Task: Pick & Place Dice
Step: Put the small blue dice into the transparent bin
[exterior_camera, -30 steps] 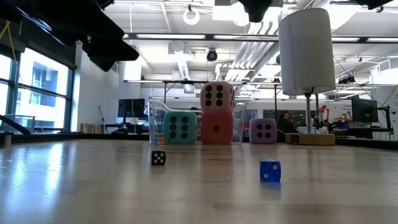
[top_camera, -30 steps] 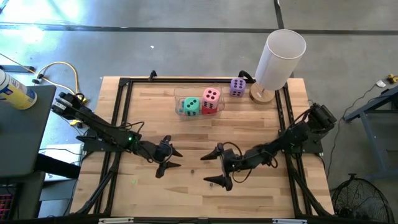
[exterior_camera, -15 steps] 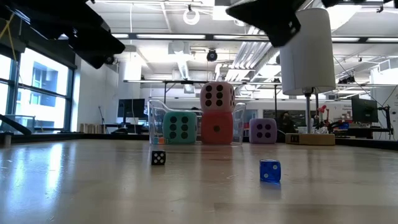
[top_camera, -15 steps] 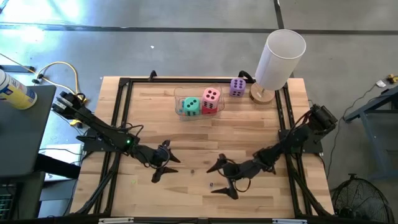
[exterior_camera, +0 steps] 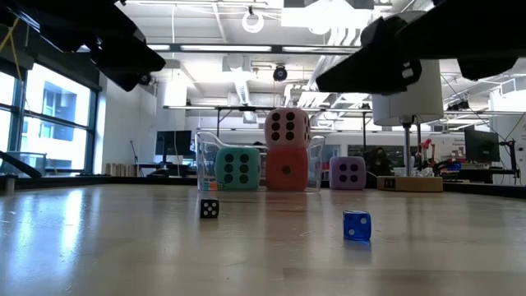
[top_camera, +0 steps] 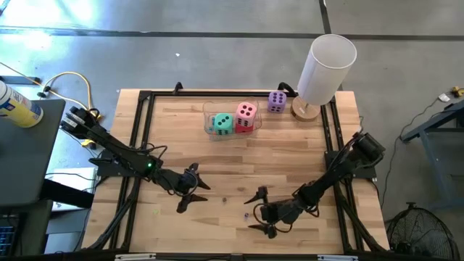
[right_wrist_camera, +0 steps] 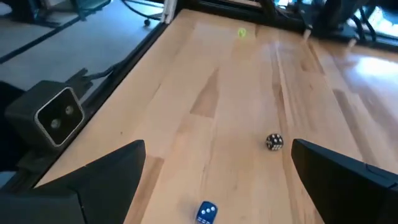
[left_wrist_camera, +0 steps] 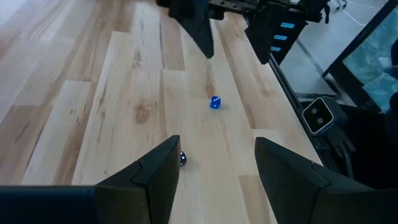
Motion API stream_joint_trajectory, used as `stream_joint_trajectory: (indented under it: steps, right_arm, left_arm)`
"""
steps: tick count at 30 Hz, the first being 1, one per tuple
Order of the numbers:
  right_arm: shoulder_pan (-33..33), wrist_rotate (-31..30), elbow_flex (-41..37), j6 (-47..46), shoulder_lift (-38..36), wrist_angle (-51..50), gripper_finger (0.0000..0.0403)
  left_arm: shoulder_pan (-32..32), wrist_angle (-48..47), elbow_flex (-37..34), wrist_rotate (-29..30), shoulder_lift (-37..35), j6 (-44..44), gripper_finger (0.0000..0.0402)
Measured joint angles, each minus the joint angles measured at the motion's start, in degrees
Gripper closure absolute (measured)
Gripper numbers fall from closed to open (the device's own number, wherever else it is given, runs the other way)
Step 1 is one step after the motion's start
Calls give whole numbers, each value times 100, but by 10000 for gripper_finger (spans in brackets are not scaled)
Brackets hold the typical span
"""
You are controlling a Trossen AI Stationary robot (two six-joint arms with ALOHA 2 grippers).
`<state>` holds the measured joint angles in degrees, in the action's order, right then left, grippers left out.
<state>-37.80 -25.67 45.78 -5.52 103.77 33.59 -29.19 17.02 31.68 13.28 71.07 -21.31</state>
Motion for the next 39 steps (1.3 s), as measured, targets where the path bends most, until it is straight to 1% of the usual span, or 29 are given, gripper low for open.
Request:
stream_joint_trajectory:
  steps: [7, 11, 16, 19, 28, 33, 36, 39]
  right_arm:
    - [-4, -103, 2, -955, 81, 109, 7]
    - [16, -144, 3, -884, 72, 604, 7]
    - [-37, -120, 0, -844, 72, 572, 7]
    - [-197, -323, 2, -889, 72, 553, 7]
    - [-719, -1141, 2, -1497, 72, 223, 7]
    - [-893, -1576, 2, -1525, 72, 45, 7]
    - [-909, -1637, 2, -1532, 72, -180, 7]
    - [-902, -1641, 2, -1735, 72, -490, 7]
  left_arm:
    - [0, 4, 0, 2, 0, 23, 200]
    - [0, 9, 0, 2, 0, 23, 200]
    - [0, 11, 0, 2, 0, 25, 200]
    - [0, 14, 0, 2, 0, 25, 200]
    - [0, 20, 0, 2, 2, 25, 200]
    - [20, 20, 0, 2, 1, 27, 200]
    - [20, 20, 0, 7, 0, 27, 200]
    - [20, 20, 0, 4, 2, 27, 200]
